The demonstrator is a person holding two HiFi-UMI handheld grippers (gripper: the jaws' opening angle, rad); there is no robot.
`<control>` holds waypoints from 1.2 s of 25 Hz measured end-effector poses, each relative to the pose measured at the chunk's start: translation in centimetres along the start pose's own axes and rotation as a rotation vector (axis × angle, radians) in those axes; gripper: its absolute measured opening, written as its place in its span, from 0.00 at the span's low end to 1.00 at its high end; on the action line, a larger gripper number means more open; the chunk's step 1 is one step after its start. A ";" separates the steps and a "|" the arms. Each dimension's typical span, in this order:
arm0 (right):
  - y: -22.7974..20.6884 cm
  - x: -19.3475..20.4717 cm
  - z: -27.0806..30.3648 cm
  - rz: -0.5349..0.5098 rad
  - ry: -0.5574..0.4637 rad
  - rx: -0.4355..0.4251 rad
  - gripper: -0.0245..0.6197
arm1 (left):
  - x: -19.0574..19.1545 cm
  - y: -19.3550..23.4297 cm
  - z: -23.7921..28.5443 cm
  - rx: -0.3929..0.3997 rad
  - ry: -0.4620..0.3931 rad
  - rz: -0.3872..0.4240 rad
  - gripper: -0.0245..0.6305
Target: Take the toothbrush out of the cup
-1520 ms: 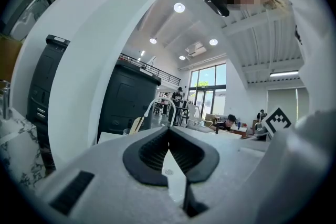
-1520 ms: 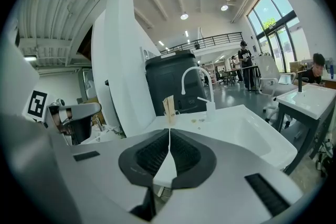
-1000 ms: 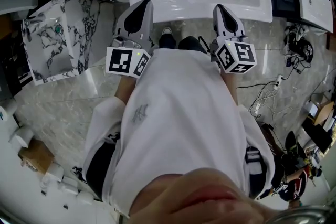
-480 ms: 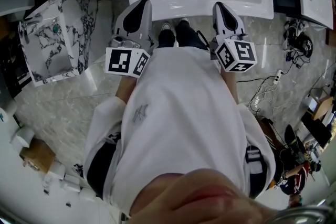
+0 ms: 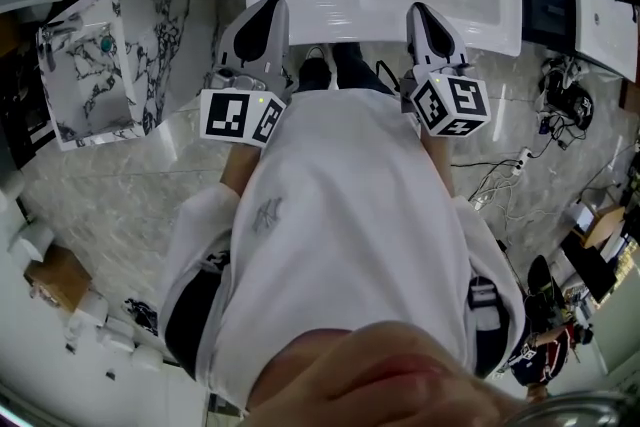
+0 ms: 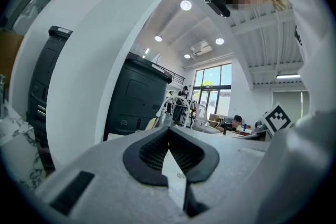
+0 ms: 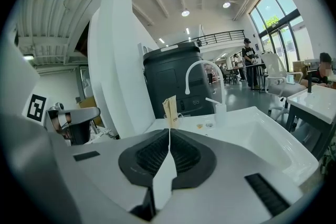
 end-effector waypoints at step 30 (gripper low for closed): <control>-13.3 -1.8 6.5 -0.018 -0.008 -0.151 0.06 | 0.6 -4.4 10.7 -0.178 -0.087 0.025 0.06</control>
Point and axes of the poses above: the fingertips, and each gripper's own axes: z forward along the fingers, y to its left, x out of its underside, the point moved 9 cm from there along -z, backward along the fingers, and after that the axes turned 11 degrees about -z, right-handed, at the moved point
